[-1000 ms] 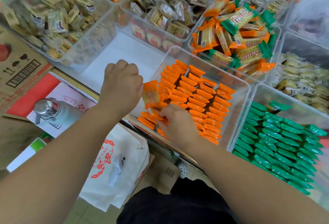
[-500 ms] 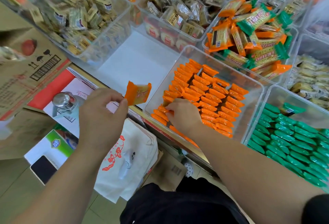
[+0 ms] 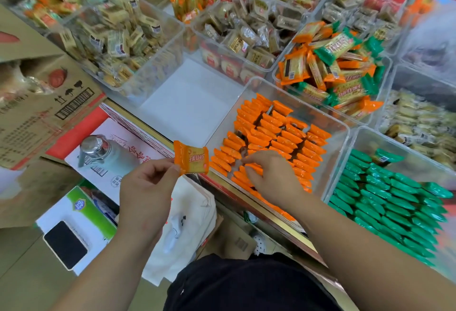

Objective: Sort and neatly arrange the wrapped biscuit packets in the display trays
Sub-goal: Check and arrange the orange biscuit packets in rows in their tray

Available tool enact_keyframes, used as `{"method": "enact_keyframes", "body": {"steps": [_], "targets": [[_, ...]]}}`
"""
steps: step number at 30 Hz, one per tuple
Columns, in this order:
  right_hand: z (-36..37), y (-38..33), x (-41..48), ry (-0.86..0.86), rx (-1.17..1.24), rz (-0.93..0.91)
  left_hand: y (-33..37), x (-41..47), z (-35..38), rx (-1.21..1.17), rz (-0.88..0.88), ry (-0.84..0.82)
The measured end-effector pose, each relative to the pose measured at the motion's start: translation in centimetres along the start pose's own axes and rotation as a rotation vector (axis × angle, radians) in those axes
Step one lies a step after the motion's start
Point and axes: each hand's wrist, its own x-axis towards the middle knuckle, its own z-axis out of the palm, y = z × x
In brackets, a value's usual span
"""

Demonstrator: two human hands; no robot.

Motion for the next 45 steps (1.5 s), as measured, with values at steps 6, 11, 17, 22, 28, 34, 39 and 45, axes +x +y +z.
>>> {"method": "enact_keyframes", "body": {"steps": [6,11,17,22,28,34,39,45], "targets": [[-4.1,-2.9,-4.8,-0.145,0.466,0.284,1.2,-3.1,-0.1,-0.163,-0.133,-0.228],[-5.6,-4.4,-8.2,-0.059,0.906,0.392,1.3,-5.5,-0.1,-0.294,-0.185,-0.365],[-8.2,-6.0,-11.0,0.080,1.151,0.311,1.6,-6.6,-0.8,-0.246,-0.171,-0.439],[-9.0,-7.0,-12.1,0.147,1.166,0.246,1.4,-7.7,-0.6,-0.427,-0.303,-0.504],[-9.1,-6.4,-12.7,0.162,1.241,0.311,1.6,-9.0,-0.5,-0.471,-0.322,-0.514],[-8.0,-5.6,-13.1,0.158,1.451,0.420,3.5,-9.9,-1.3,-0.315,-0.082,-0.458],[-7.6,-5.8,-13.0,0.075,1.498,0.415,5.5,-10.6,-2.2,-0.310,-0.002,-0.446],[-8.0,-5.1,-12.9,0.030,1.401,0.369,6.0,-10.4,-2.6,-0.172,0.093,-0.402]]}}
